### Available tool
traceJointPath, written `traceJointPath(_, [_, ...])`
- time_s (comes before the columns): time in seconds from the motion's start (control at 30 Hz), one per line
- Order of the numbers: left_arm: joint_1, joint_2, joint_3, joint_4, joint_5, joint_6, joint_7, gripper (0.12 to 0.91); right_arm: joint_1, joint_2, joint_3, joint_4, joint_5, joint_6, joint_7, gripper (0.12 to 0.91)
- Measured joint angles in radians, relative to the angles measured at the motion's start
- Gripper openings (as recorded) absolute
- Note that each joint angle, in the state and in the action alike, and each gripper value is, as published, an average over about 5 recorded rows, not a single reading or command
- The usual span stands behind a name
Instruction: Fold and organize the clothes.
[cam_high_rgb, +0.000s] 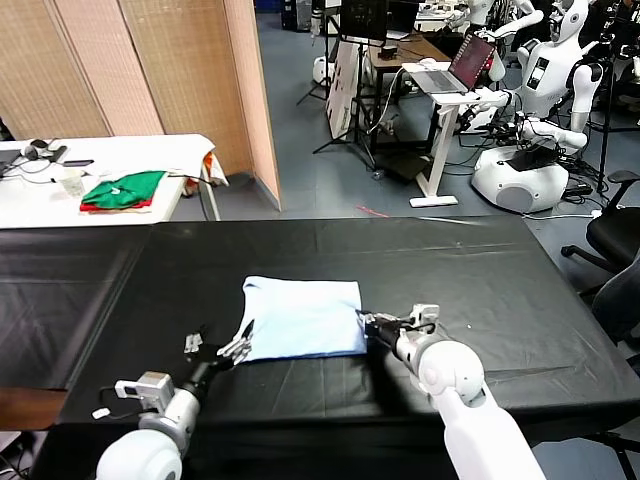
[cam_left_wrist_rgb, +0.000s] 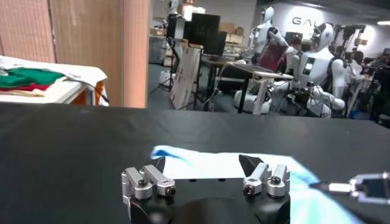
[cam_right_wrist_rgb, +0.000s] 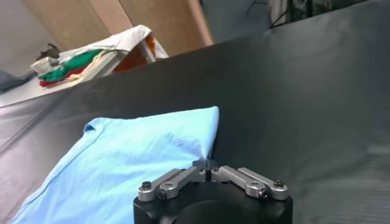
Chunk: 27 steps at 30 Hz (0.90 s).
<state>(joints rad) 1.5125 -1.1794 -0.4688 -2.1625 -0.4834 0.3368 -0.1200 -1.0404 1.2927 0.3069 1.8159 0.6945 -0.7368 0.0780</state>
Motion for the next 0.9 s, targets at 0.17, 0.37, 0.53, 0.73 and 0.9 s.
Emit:
traceJointPath(0.17, [0.007,0.011,-0.006,-0.008,-0.016,0.002,-0.005,0.907,-0.024,-0.011,0.021,0.043,0.007,0.0,0.008,0.409])
traceJointPath(0.37, [0.017,0.031,-0.009,-0.006,-0.003,-0.033,-0.028,0.907,-0.094,-0.033,0.065,0.133,0.004,0.0,0.018,0.759])
traceJointPath(0.53, [0.035,0.04,-0.019,-0.017,-0.009,-0.052,-0.05,0.907,-0.164,-0.054,0.112,0.217,-0.026,0.0,0.017,0.897])
traceJointPath(0.73, [0.075,0.06,-0.03,-0.048,-0.009,-0.043,-0.072,0.907,-0.268,-0.089,0.178,0.318,-0.125,0.059,-0.023,0.907])
traceJointPath(0.9, [0.115,0.088,-0.045,-0.073,-0.039,-0.041,-0.086,0.907,-0.397,-0.107,0.218,0.389,-0.228,0.255,-0.039,0.907])
